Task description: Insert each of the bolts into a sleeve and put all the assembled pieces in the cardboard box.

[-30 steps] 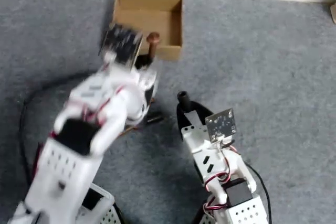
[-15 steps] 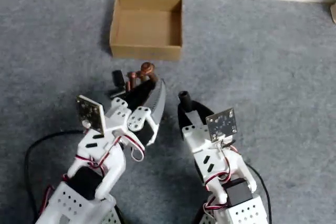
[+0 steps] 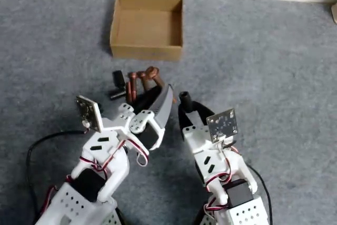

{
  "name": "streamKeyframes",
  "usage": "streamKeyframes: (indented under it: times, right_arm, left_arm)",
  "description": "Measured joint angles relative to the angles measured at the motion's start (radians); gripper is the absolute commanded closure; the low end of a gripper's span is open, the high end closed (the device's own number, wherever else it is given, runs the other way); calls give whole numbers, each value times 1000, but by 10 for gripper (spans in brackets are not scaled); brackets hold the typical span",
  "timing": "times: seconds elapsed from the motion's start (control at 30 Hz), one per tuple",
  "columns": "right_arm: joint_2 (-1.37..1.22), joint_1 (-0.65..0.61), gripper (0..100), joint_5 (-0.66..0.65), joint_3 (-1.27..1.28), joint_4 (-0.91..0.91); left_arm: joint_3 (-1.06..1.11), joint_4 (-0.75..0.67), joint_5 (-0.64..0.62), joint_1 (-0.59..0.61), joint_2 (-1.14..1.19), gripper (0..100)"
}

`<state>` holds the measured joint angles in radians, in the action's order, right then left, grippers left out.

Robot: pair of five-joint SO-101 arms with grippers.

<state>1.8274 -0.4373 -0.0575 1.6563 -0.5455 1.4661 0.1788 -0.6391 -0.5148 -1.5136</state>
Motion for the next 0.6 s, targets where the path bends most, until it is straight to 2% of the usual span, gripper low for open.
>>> streamKeyframes:
  times: [0.17,0.47,0.6]
  right_arm:
    - [0,-51,995,0,0,-48]
    - [0,-57,995,0,0,-49]
    - [0,-58,995,0,0,-49]
  left_arm:
    - [21,-44,0,-2,0,993]
    - [25,-54,0,48,5,993]
    - [25,-86,0,52,120,993]
